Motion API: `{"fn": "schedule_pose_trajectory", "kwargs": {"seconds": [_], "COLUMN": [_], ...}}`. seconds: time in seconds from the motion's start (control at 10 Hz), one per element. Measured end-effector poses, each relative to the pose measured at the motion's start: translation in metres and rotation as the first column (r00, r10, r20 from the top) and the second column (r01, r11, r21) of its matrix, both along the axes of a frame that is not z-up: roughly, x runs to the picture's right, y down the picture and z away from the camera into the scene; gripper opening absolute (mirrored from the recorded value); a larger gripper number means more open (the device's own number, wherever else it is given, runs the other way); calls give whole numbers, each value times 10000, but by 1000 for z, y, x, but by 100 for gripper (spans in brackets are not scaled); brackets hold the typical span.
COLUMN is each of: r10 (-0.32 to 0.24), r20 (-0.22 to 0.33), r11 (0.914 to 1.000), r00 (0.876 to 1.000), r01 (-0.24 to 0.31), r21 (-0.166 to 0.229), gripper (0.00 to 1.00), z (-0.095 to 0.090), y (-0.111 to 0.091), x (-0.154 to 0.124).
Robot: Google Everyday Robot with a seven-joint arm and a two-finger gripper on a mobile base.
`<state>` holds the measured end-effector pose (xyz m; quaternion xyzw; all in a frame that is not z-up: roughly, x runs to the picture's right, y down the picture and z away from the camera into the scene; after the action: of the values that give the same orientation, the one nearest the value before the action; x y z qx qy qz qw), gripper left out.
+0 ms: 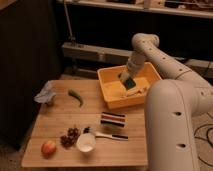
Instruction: Wipe tray with sponge
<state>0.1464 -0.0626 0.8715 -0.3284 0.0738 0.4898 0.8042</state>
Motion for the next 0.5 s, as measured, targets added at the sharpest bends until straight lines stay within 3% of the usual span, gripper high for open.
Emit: {"fn": "schedule_pose_trajectory", "kwargs": {"seconds": [0.5], "r10": [-354], "r20": [-335], "r11": [9991], "r00": [9988], "r01": [347], "r21": [-240], "gripper": [0], "z": [14], "y": [2], "x": [4]}}
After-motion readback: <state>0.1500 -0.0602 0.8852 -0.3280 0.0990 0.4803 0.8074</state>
